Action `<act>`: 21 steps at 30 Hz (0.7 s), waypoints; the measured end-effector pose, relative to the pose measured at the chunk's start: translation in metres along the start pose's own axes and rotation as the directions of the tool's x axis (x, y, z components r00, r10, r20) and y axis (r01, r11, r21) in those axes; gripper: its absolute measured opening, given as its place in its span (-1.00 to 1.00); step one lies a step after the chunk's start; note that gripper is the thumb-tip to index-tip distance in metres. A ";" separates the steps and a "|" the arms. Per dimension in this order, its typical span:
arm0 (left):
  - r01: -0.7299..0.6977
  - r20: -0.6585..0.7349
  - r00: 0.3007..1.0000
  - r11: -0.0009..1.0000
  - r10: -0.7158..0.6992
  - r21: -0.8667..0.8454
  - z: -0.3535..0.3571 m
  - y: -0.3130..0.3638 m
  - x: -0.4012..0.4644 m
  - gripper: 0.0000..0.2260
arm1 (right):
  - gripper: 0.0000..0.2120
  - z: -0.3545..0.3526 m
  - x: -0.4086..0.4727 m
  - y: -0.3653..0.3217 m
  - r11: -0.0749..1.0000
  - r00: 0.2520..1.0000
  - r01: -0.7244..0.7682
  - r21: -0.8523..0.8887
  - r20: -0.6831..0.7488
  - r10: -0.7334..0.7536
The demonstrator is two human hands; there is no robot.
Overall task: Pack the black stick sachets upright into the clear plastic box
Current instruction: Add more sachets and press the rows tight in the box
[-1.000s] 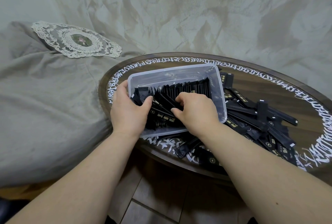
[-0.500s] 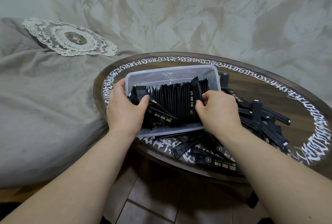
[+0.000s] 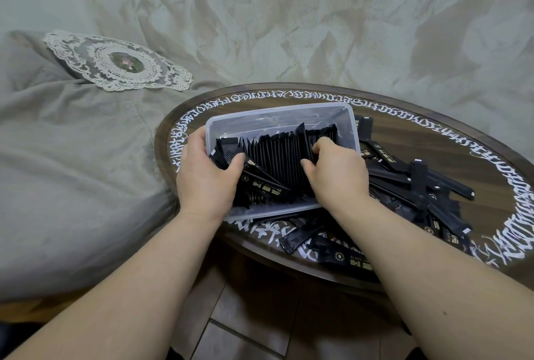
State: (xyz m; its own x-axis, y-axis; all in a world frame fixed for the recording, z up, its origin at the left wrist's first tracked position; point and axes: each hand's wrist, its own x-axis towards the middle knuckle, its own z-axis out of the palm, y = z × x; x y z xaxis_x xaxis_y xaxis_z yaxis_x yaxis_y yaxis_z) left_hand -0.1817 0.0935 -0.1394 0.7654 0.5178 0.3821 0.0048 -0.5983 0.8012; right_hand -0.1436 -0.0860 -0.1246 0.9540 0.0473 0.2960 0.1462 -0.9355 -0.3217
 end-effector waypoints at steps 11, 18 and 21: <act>0.008 0.006 1.000 1.000 -0.008 0.000 -0.001 0.001 0.000 -0.50 | -0.77 0.002 -0.001 0.002 0.997 0.999 0.037 0.067 0.007 -0.038; 0.002 0.005 1.000 1.000 -0.002 -0.006 0.000 0.002 0.000 -0.50 | -0.79 0.011 0.003 0.003 1.000 0.998 0.015 0.020 0.053 -0.016; 0.010 0.007 1.000 1.000 -0.010 -0.006 0.000 0.002 0.000 -0.48 | -0.81 0.009 0.003 0.005 0.997 0.999 -0.027 0.069 0.027 0.026</act>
State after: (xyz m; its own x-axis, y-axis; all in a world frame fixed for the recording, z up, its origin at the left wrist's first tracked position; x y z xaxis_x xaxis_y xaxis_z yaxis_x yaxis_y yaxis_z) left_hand -0.1822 0.0926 -0.1379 0.7696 0.5195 0.3713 0.0081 -0.5893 0.8079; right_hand -0.1372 -0.0877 -0.1338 0.9641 0.0326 0.2635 0.1376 -0.9102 -0.3907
